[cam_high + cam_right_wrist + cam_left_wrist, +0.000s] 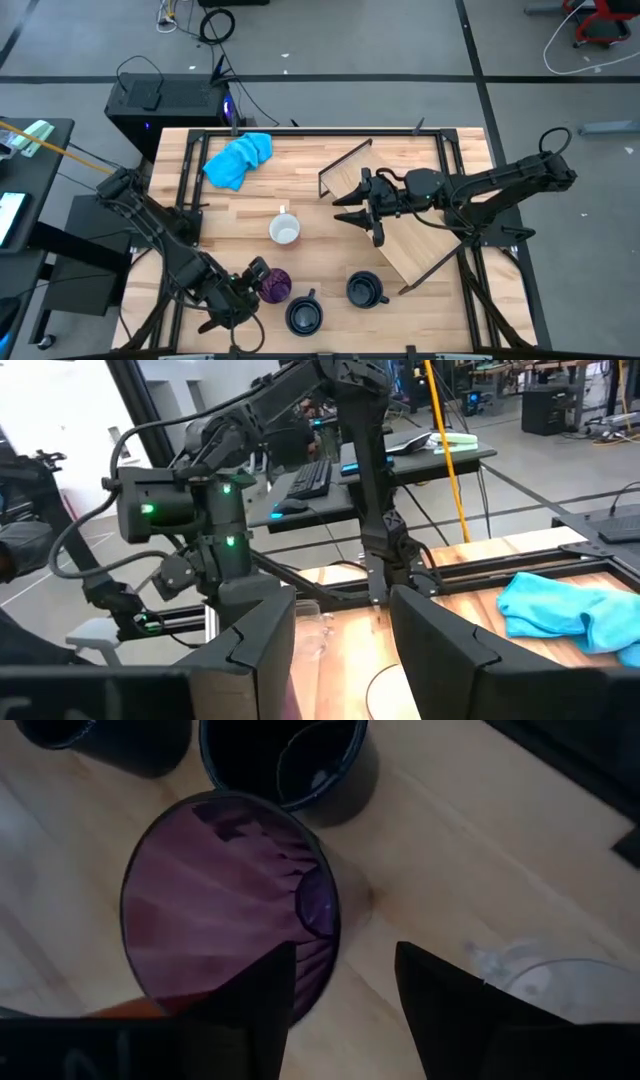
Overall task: Stack small to large cups/mugs on shelf
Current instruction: Put the purple cup on the shelf
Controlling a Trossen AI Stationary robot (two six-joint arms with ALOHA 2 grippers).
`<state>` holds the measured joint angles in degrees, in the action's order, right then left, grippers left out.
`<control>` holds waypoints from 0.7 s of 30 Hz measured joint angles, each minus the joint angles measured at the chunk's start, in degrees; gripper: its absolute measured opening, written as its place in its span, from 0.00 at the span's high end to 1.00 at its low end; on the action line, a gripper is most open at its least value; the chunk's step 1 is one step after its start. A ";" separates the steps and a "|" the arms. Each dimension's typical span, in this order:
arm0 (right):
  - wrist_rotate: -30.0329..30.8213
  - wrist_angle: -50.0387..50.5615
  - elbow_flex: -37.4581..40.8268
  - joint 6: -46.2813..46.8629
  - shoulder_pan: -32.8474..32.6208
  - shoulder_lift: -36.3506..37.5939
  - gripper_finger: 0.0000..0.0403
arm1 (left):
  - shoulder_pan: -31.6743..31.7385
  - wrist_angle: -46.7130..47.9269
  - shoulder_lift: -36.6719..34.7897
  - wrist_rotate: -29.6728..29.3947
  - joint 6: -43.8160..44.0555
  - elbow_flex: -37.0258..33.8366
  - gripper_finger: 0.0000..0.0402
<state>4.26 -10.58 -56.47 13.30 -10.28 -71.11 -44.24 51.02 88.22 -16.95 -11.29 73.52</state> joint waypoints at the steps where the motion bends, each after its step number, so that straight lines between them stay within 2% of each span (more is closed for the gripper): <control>1: 0.01 0.02 0.00 0.00 0.00 0.00 0.57 | 0.07 -0.28 0.27 0.00 -0.57 0.00 0.56; 11: 0.03 0.03 0.02 0.02 0.00 0.00 0.57 | 0.71 -0.58 3.65 -0.04 -2.84 0.00 0.64; 21: 0.03 1.39 0.08 2.46 0.00 0.00 0.57 | 0.69 -0.62 3.70 0.01 -1.82 0.00 0.79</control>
<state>4.29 -9.19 -56.39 15.76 -10.28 -71.11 -43.55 50.40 91.92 -16.94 -13.11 73.52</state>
